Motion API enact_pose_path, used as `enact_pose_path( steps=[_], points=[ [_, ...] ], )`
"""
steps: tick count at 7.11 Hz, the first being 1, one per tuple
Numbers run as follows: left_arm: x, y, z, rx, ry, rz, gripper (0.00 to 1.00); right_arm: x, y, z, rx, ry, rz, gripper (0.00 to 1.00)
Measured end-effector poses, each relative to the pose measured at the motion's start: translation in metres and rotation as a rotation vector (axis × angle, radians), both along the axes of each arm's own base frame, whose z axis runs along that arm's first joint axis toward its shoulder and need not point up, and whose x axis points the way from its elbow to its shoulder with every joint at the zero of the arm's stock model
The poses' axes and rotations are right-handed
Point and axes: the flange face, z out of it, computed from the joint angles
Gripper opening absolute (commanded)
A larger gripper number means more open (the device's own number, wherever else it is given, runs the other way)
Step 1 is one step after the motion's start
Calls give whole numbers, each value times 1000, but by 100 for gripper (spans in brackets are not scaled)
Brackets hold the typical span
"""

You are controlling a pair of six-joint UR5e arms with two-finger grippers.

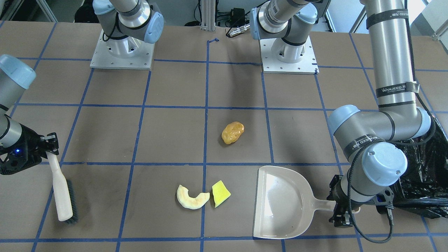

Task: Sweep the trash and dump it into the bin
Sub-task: 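Grasp the white brush handle with the right gripper while the left gripper holds the dustpan, then sweep the yellow sponge and pale peel into the dustpan with the right gripper's brush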

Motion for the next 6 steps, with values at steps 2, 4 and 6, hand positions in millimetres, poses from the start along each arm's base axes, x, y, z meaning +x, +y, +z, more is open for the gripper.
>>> enact_pose_path(
  steps=[2, 4, 6],
  points=[
    [-2, 1, 6, -13, 10, -10, 0, 0, 1, 6, 4, 28, -48, 24],
    [-3, 0, 19, -42, 18, 26, 0, 19, 5, 27, 11, 84, -168, 23],
    [-16, 3, 34, -47, -119, 37, 0, 72, 10, 42, 35, 111, -265, 22]
  ],
)
